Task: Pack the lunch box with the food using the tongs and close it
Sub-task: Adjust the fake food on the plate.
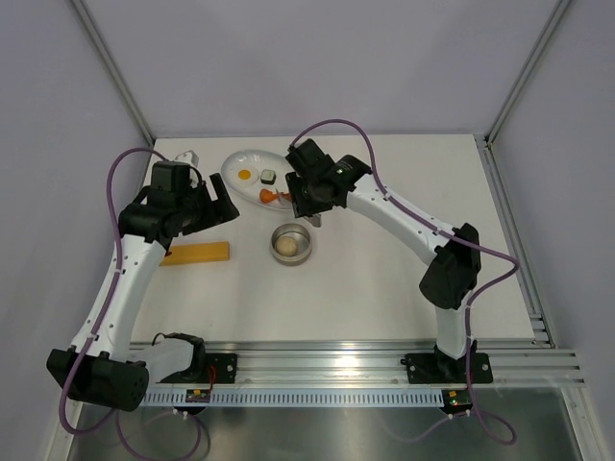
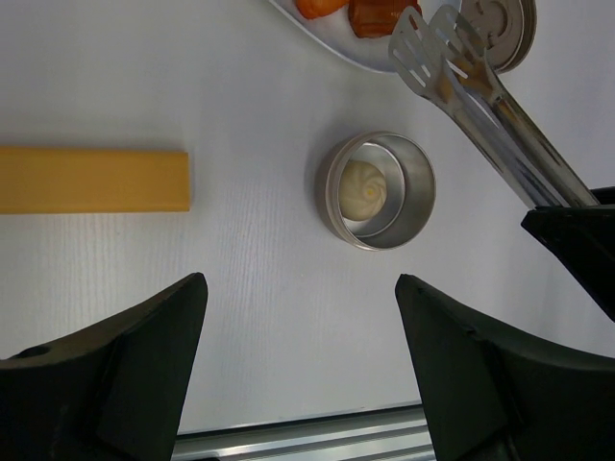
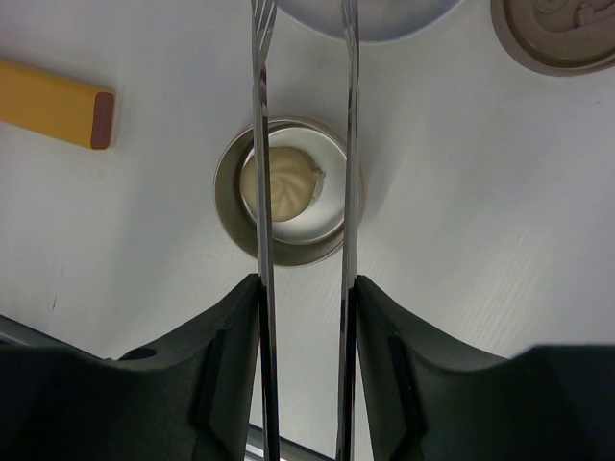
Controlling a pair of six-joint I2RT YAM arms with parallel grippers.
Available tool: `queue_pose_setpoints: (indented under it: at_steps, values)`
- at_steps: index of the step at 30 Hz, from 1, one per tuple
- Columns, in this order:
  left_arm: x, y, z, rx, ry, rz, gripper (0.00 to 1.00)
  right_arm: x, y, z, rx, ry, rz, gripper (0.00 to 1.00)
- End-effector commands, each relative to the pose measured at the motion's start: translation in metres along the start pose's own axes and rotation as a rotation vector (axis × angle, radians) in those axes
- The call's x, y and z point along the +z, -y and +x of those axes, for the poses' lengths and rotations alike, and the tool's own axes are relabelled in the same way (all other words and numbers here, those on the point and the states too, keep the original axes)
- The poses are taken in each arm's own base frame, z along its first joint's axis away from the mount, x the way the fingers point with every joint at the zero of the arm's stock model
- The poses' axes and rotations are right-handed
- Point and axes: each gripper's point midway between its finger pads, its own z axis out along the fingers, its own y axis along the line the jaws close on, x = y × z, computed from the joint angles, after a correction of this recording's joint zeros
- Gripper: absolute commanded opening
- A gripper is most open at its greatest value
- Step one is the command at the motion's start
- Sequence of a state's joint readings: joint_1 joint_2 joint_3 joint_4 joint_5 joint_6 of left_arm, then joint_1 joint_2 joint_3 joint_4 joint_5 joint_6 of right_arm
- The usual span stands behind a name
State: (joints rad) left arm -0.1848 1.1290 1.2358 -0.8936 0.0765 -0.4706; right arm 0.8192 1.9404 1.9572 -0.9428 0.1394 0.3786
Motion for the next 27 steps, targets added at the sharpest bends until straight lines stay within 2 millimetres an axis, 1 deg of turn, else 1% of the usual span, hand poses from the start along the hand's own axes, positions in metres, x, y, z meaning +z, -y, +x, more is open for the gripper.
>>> queue_pose_setpoints:
  at_steps: [1, 4, 5, 6, 8, 9, 11, 13, 14, 15, 16, 17, 18, 20, 27]
  values:
    - [-0.01, 0.005, -0.025, 0.018, 0.072, 0.01, 0.84, -0.002, 0.002, -0.023, 0.044, 0.052, -0.004, 0.48]
    - [-0.008, 0.007, -0.025, 0.008, 0.069, 0.022, 0.84, 0.008, 0.007, -0.027, 0.052, 0.046, 0.008, 0.48]
    - [-0.006, 0.007, -0.024, 0.007, 0.064, 0.021, 0.84, 0.008, 0.007, -0.03, 0.047, 0.049, 0.004, 0.48]
    - [-0.005, 0.007, -0.023, 0.003, 0.06, 0.021, 0.84, 0.014, 0.008, -0.029, 0.042, 0.039, 0.009, 0.48]
    - [-0.004, 0.006, -0.022, 0.003, 0.057, 0.018, 0.84, 0.016, 0.009, -0.03, 0.03, 0.033, 0.011, 0.48]
    - [-0.003, 0.005, -0.02, 0.001, 0.052, 0.017, 0.84, 0.023, 0.01, -0.028, 0.025, 0.02, 0.018, 0.48]
    - [-0.002, 0.004, -0.02, 0.0, 0.053, 0.013, 0.84, 0.025, 0.005, -0.03, 0.008, 0.013, -0.004, 0.48]
    - [-0.002, 0.003, -0.02, -0.004, 0.054, 0.011, 0.84, 0.034, 0.003, -0.026, -0.002, -0.014, -0.009, 0.47]
    - [-0.002, 0.002, -0.02, -0.005, 0.055, 0.009, 0.84, 0.032, 0.0, -0.032, -0.005, -0.003, -0.021, 0.47]
    - [-0.002, 0.002, -0.02, -0.005, 0.055, 0.009, 0.84, 0.04, -0.001, -0.029, -0.012, -0.02, -0.019, 0.47]
    - [-0.003, 0.002, -0.021, -0.006, 0.059, 0.007, 0.84, 0.043, 0.0, -0.027, -0.019, -0.034, -0.016, 0.47]
    - [-0.003, 0.001, -0.021, -0.007, 0.061, 0.004, 0.84, 0.041, -0.002, -0.033, -0.027, -0.02, -0.022, 0.47]
    - [-0.003, 0.0, -0.021, -0.007, 0.06, 0.002, 0.84, 0.047, -0.002, -0.031, -0.033, -0.032, -0.016, 0.47]
    - [-0.004, -0.001, -0.021, -0.009, 0.063, -0.003, 0.84, 0.051, 0.001, -0.031, -0.045, -0.038, 0.0, 0.47]
    - [-0.003, -0.003, -0.021, -0.009, 0.06, -0.008, 0.84, 0.057, 0.013, -0.029, -0.061, -0.045, 0.059, 0.48]
